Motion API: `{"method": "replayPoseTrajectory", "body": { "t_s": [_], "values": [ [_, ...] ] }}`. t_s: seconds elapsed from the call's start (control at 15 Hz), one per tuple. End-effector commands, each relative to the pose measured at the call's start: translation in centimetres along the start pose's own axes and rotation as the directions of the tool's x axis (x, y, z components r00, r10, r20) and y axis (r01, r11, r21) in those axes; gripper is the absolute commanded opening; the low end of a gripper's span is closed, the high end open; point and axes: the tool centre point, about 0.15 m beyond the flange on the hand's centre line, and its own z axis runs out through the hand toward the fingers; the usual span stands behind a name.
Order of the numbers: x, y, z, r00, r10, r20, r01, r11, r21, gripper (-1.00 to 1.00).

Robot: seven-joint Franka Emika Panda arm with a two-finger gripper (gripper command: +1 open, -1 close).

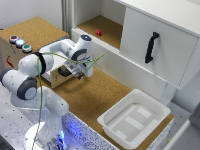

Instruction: Push the handle of the drawer

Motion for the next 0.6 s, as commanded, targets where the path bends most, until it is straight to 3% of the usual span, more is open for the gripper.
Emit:
{"method": "replayPoseTrajectory", "body": {
  "t_s": [0.0,0.13,0.53],
  "values": [
    [5.1,-4.8,2.8,0.998,0.002,0.066,0.001,0.998,-0.056,-1.0],
    [5.5,-6.1,3.9,0.997,-0.02,0.073,0.025,0.997,-0.076,-1.0],
    [4.9,-10.4,4.4,0.997,-0.043,0.07,0.047,0.997,-0.053,-1.0]
  ]
}}
